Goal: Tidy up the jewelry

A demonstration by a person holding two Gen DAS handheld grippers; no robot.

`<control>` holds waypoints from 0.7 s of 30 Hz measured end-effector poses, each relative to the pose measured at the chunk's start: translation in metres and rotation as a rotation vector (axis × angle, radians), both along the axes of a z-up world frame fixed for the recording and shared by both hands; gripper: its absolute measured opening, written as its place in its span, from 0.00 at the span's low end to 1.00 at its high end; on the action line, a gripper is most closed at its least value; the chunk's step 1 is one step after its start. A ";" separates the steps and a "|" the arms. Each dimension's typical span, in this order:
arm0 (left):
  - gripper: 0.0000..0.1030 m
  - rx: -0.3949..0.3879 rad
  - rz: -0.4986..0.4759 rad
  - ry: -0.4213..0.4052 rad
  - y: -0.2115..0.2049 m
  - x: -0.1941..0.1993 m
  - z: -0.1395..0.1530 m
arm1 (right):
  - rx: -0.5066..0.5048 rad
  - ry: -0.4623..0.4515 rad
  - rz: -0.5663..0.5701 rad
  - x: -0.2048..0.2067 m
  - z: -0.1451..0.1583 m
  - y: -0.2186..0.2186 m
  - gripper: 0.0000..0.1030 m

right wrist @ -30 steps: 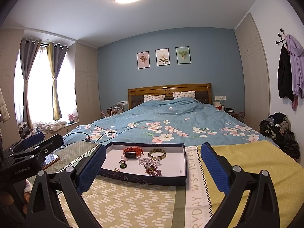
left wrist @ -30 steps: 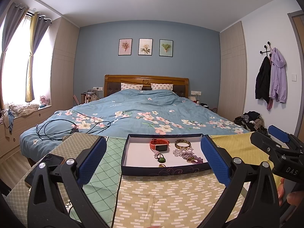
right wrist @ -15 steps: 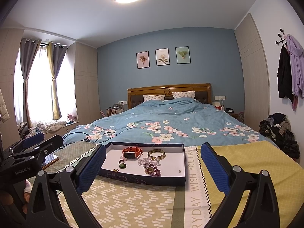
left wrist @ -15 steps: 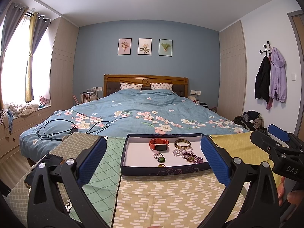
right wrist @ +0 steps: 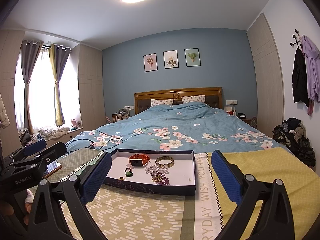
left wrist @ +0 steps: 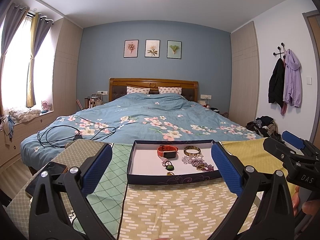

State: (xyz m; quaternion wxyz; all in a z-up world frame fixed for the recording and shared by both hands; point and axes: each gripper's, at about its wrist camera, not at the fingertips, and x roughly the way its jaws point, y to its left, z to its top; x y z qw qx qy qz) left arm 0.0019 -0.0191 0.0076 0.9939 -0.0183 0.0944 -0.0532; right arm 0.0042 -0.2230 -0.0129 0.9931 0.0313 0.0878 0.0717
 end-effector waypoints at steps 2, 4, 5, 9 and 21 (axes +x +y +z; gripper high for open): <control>0.95 -0.001 -0.001 0.001 0.001 0.000 -0.001 | -0.001 -0.001 0.000 0.000 0.001 0.000 0.94; 0.95 -0.001 -0.001 0.003 0.001 0.000 0.000 | 0.000 -0.001 0.000 0.000 0.000 0.000 0.94; 0.95 -0.002 -0.001 0.004 0.001 0.001 -0.001 | 0.000 -0.002 0.000 0.000 0.000 0.000 0.94; 0.95 -0.001 0.000 0.005 0.003 0.003 -0.002 | -0.001 0.000 0.001 0.001 0.001 0.000 0.94; 0.95 -0.002 -0.001 0.006 0.002 0.003 -0.002 | 0.002 0.002 0.000 0.001 0.000 -0.002 0.94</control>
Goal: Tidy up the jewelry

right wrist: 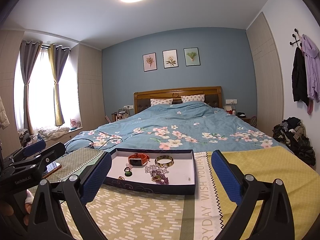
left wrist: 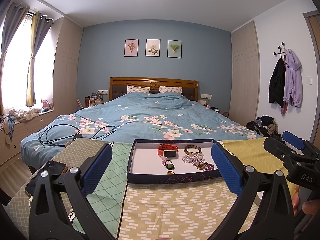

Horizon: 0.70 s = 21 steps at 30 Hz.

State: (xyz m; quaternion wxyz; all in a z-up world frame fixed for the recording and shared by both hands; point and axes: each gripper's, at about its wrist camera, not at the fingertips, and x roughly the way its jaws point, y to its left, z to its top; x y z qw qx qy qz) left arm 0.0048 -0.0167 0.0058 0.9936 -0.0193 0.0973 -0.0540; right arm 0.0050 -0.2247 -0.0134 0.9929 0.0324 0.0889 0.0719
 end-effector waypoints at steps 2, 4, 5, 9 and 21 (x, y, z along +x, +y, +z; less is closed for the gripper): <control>0.95 0.002 0.001 -0.001 0.000 0.000 0.000 | 0.000 0.001 0.001 0.000 0.000 0.000 0.94; 0.95 0.002 0.000 0.001 -0.001 0.000 0.000 | 0.000 0.002 0.000 0.000 0.000 0.000 0.94; 0.95 0.002 0.001 0.001 0.000 0.000 0.000 | 0.001 0.002 0.001 0.001 0.000 -0.001 0.94; 0.95 0.001 0.001 0.001 -0.001 0.000 0.000 | -0.001 0.005 0.000 0.002 -0.001 -0.001 0.94; 0.95 0.012 0.014 0.005 0.004 0.000 -0.007 | -0.005 0.014 -0.005 0.004 -0.004 -0.003 0.94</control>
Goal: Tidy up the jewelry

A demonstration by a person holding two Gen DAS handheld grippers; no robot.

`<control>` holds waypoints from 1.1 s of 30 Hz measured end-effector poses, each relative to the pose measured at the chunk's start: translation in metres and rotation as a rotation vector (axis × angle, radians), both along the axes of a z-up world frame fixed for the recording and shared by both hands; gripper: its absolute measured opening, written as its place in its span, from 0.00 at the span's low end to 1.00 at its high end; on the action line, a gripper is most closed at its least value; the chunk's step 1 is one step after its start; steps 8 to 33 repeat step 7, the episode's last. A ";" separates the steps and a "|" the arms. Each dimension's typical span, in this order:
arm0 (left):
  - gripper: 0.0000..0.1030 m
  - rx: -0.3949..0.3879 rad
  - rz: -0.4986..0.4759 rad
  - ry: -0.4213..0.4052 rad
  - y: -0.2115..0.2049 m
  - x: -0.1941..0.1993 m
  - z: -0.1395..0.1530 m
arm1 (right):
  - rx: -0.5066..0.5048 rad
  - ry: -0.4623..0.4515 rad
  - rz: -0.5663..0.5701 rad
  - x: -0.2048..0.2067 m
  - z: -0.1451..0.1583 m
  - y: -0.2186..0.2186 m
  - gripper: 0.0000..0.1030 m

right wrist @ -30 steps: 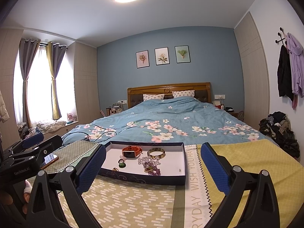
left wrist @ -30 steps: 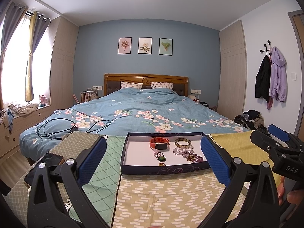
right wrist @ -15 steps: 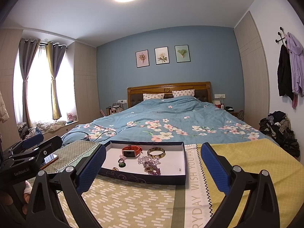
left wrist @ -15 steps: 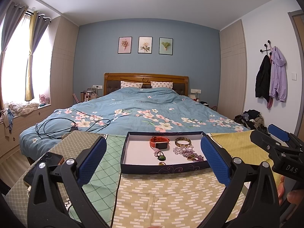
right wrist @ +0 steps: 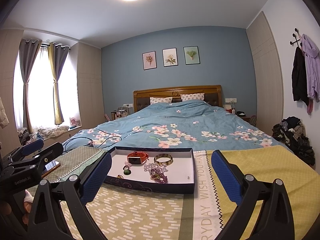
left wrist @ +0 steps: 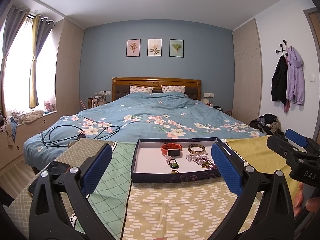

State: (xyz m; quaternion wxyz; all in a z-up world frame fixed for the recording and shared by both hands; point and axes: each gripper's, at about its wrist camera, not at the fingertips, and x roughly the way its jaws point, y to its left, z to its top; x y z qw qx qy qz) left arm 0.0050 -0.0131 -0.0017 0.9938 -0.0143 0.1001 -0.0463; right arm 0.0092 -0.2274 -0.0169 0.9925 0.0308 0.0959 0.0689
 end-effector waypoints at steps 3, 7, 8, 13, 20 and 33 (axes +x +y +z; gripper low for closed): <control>0.95 -0.002 -0.002 0.034 0.002 0.006 -0.002 | -0.032 0.029 -0.017 0.006 -0.003 -0.005 0.94; 0.95 0.027 0.014 0.095 0.013 0.021 -0.009 | -0.067 0.186 -0.070 0.032 -0.014 -0.037 0.94; 0.95 0.027 0.014 0.095 0.013 0.021 -0.009 | -0.067 0.186 -0.070 0.032 -0.014 -0.037 0.94; 0.95 0.027 0.014 0.095 0.013 0.021 -0.009 | -0.067 0.186 -0.070 0.032 -0.014 -0.037 0.94; 0.95 0.027 0.014 0.095 0.013 0.021 -0.009 | -0.067 0.186 -0.070 0.032 -0.014 -0.037 0.94; 0.95 0.027 0.014 0.095 0.013 0.021 -0.009 | -0.067 0.186 -0.070 0.032 -0.014 -0.037 0.94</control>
